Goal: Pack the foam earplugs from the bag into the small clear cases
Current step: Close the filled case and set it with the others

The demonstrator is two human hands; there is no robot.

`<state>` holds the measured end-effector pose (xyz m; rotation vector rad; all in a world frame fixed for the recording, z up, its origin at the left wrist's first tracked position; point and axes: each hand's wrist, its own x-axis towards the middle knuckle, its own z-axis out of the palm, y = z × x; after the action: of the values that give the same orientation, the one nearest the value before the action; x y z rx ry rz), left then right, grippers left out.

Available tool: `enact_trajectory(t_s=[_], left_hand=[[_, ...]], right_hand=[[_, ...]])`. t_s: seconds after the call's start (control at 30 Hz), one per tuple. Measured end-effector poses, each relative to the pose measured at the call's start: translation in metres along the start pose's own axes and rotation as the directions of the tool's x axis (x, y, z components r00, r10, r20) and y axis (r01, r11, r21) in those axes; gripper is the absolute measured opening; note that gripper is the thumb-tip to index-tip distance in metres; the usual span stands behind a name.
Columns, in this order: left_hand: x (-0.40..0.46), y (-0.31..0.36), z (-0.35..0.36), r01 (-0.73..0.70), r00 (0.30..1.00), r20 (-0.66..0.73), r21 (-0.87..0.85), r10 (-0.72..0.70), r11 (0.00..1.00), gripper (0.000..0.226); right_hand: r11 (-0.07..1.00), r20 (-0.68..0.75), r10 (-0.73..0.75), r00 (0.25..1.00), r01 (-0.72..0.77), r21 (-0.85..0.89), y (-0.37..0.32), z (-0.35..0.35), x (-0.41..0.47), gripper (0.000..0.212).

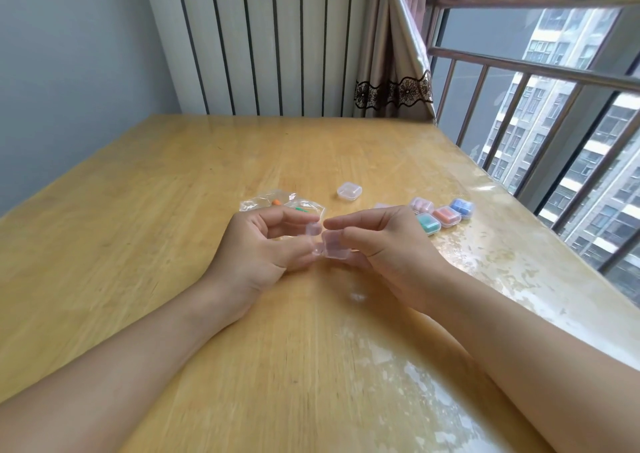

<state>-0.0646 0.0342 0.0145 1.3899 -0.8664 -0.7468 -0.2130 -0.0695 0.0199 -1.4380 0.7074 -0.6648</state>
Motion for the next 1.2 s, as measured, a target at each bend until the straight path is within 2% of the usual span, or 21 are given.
enact_trajectory(t_s=[0.13,0.2,0.3,0.4,0.53,0.63,0.7,0.77,0.83,0.9,1.0,1.1,1.2], left_hand=[[0.003,0.003,-0.002,0.06,0.998,0.01,-0.077,-0.06,0.995,0.021],[0.004,0.002,0.0,0.07,0.997,0.027,-0.059,-0.068,0.996,0.02],[0.003,-0.001,0.005,-0.002,1.0,0.01,0.162,0.001,0.987,0.009],[-0.001,-0.003,0.008,-0.105,0.994,0.053,0.395,0.091,0.913,0.01],[-0.002,-0.002,0.007,-0.162,0.987,0.078,0.452,0.143,0.877,0.015],[-0.005,0.0,0.007,-0.211,0.978,0.091,0.459,0.19,0.863,0.015],[-0.002,0.001,0.004,-0.286,0.945,0.0,0.48,0.326,0.829,0.013],[0.006,0.004,-0.006,-0.321,0.874,-0.165,0.509,0.456,0.799,0.006],[0.019,0.004,-0.02,-0.257,0.853,-0.24,0.58,0.464,0.773,0.02],[0.032,-0.003,-0.031,-0.147,0.913,-0.197,0.658,0.357,0.738,0.034],[0.041,-0.014,-0.032,-0.093,0.976,-0.08,0.695,0.205,0.713,0.028],[0.042,-0.019,-0.032,-0.174,0.972,0.03,0.763,0.235,0.623,0.029],[0.04,-0.018,-0.034,-0.201,0.97,0.06,0.745,0.237,0.636,0.025]], right_hand=[[0.995,0.046,0.028,0.999,-0.032,0.098,-0.001,0.0,0.0,0.031],[0.997,0.012,0.02,1.0,-0.021,0.07,-0.002,-0.003,0.002,0.031],[1.0,-0.082,-0.011,0.997,0.012,0.009,-0.003,-0.011,0.005,0.026],[0.996,-0.121,-0.07,0.99,0.062,-0.071,-0.003,-0.018,0.007,0.024],[0.942,-0.093,-0.179,0.979,0.144,-0.304,0.0,-0.019,0.01,0.012],[0.91,-0.062,-0.215,0.975,0.177,-0.374,0.002,-0.018,0.012,0.012],[0.905,-0.053,-0.233,0.971,0.197,-0.378,0.001,-0.018,0.014,0.016],[0.881,-0.052,-0.275,0.96,0.23,-0.414,-0.001,-0.018,0.014,0.019],[0.794,-0.042,-0.374,0.927,0.296,-0.531,-0.002,-0.018,0.012,0.02],[0.633,0.039,-0.493,0.869,0.389,-0.67,0.0,-0.016,0.012,0.02],[0.458,0.201,-0.533,0.822,0.48,-0.748,0.009,-0.006,0.017,0.019],[0.407,0.229,-0.53,0.817,0.481,-0.777,0.014,0.004,0.023,0.019],[0.394,0.192,-0.499,0.845,0.419,-0.818,0.013,0.006,0.025,0.023]])
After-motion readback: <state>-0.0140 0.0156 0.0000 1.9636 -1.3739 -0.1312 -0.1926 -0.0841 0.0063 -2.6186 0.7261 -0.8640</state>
